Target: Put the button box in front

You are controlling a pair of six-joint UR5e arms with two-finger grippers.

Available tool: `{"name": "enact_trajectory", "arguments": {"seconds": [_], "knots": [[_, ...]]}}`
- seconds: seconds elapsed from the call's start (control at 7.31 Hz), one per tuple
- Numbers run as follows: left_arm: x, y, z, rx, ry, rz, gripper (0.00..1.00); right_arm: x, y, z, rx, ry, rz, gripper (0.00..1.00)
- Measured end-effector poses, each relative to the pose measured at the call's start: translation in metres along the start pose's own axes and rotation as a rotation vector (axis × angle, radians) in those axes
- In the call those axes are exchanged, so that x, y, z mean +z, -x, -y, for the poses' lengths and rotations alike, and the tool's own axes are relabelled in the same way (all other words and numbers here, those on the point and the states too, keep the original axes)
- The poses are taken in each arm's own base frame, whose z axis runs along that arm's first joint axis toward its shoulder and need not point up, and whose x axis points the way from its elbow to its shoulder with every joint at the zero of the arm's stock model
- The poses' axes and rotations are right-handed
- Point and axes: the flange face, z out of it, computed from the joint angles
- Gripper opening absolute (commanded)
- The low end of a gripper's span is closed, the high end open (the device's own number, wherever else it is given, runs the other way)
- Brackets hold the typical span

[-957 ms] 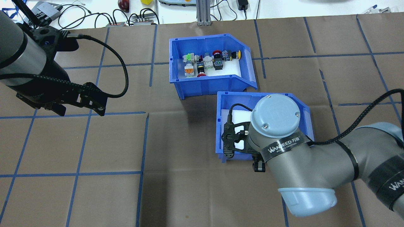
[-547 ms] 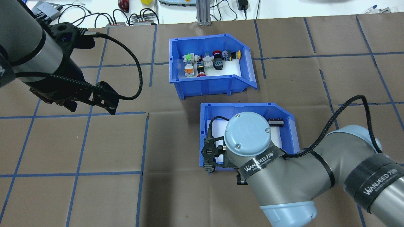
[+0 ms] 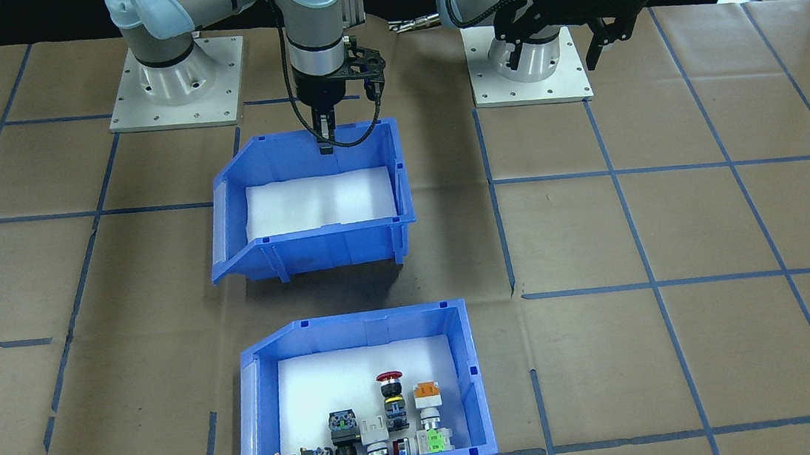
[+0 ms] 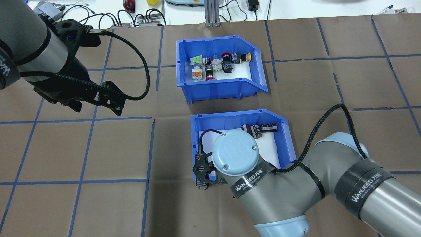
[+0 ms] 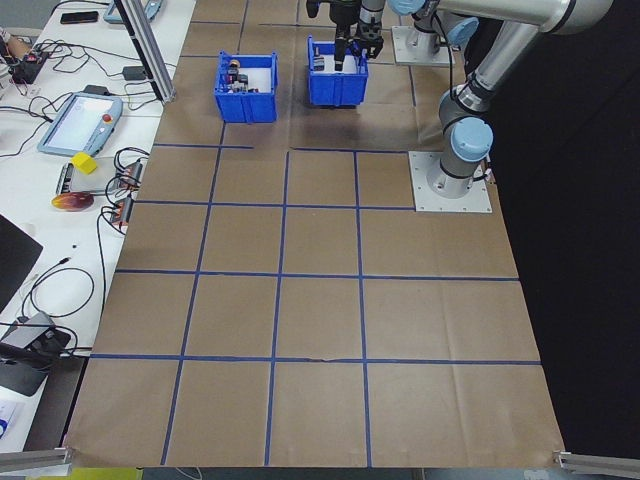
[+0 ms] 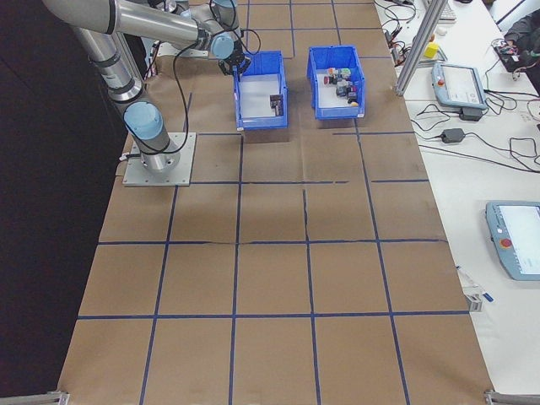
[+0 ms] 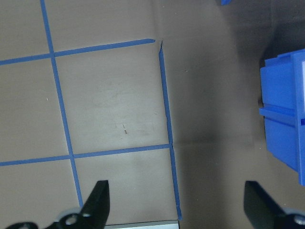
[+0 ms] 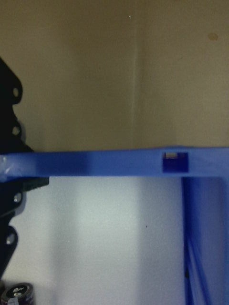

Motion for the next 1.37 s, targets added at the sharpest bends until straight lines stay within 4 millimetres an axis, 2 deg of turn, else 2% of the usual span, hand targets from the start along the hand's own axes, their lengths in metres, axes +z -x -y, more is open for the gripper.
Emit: {"name": "enact_trajectory", "arguments": {"seconds": [0.27, 0.41, 0.55, 0.68, 0.82, 1.09, 1.37], "knots": [[0.003, 0.0, 0.0, 0.0, -0.005, 0.0, 1.0, 0.002, -0.002, 0.0, 0.015, 0.012, -0.007, 0.11], [0.005, 0.0, -0.001, -0.001, -0.003, -0.001, 1.0, 0.003, -0.003, 0.0, 0.037, 0.018, -0.009, 0.14], [0.007, 0.0, -0.002, -0.002, 0.0, -0.002, 1.0, 0.003, -0.003, 0.0, 0.054, 0.019, -0.01, 0.42], [0.008, -0.001, -0.003, -0.002, 0.004, -0.003, 1.0, 0.003, -0.003, 0.0, 0.065, 0.017, -0.008, 0.81], [0.009, -0.001, -0.003, -0.004, 0.007, -0.004, 1.0, 0.002, -0.002, 0.0, 0.072, 0.013, -0.006, 0.99], [0.009, -0.001, -0.005, -0.004, 0.006, -0.003, 1.0, 0.0, -0.003, 0.001, 0.079, 0.008, -0.01, 1.0], [0.008, -0.001, -0.005, -0.007, 0.008, -0.003, 1.0, -0.023, -0.017, 0.0, 0.091, 0.014, -0.018, 1.0]]}}
